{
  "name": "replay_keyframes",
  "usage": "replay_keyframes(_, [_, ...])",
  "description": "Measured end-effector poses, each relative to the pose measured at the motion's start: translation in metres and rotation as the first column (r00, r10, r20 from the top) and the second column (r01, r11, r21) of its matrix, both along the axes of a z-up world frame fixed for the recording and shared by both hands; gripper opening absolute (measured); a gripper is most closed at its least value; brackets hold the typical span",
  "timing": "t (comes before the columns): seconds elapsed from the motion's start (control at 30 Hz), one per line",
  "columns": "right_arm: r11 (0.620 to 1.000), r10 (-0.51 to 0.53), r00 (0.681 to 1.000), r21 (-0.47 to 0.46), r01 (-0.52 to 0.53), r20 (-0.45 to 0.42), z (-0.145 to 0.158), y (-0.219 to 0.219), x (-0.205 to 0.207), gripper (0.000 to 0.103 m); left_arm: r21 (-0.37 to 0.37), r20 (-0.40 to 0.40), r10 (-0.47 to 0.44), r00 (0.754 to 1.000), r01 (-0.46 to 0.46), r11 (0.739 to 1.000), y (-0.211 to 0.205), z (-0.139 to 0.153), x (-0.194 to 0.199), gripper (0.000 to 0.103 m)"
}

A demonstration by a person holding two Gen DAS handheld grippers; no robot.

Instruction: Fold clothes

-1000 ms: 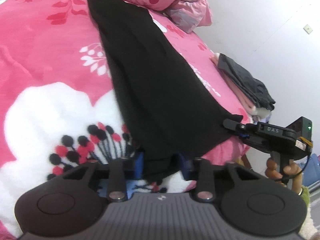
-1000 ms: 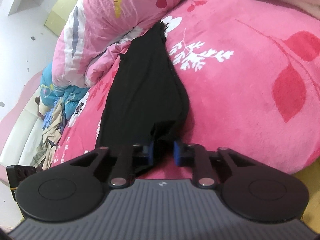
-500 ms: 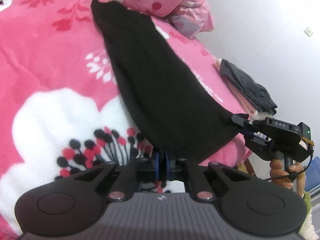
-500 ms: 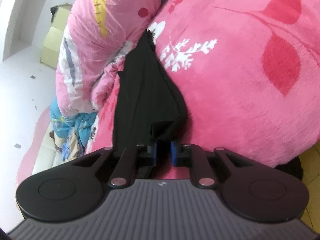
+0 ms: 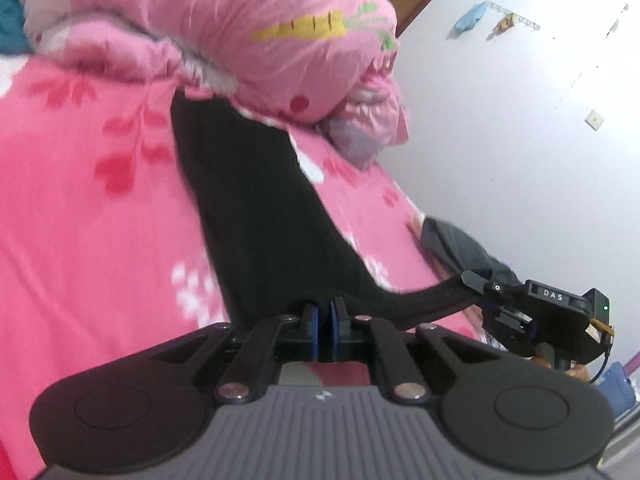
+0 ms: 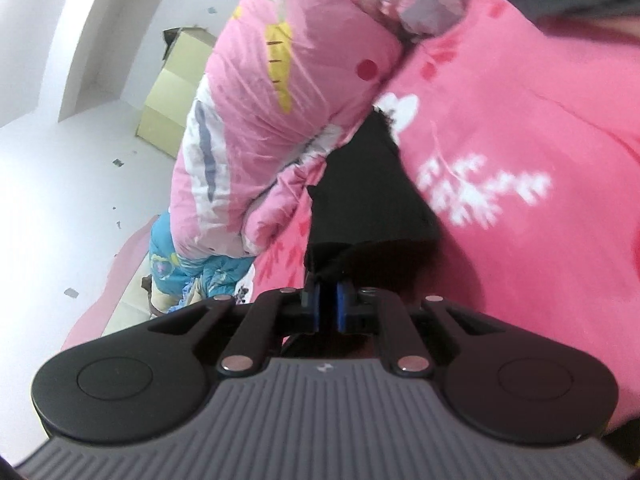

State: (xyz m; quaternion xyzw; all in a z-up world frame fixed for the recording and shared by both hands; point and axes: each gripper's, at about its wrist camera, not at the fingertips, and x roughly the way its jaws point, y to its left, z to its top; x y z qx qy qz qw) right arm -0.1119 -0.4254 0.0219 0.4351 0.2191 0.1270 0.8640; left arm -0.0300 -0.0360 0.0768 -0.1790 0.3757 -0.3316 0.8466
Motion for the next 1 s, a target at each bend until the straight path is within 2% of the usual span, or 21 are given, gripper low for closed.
replay_keyframes(0.23, [0.999,0.024,0.999,-0.047,-0.022,0.046,0.028,-0.001,0.061,0.006,0.005,0.035,0.022,0.999,-0.022,1.000,-0.002,0.015,0.068,0.007])
replay_keyframes(0.47, [0.994,0.049,0.997,-0.096,-0.044,0.056,0.048,-0.001,0.147,0.006,0.004,0.017,0.071,0.997,-0.071,0.997,-0.006,0.014,0.165,0.007])
replay_keyframes(0.7, [0.991,0.067,0.997,-0.118,-0.061,0.047,0.048,-0.001,0.245,0.006,0.000,-0.017,0.135,0.991,-0.135,0.991,-0.011,-0.013,0.256,0.007])
replay_keyframes(1.0, [0.987,0.067,0.998,-0.142,-0.069,-0.016,0.029,0.007,0.359,0.006,-0.002,-0.056,0.211,0.976,-0.211,0.977,-0.011,-0.053,0.344,0.007])
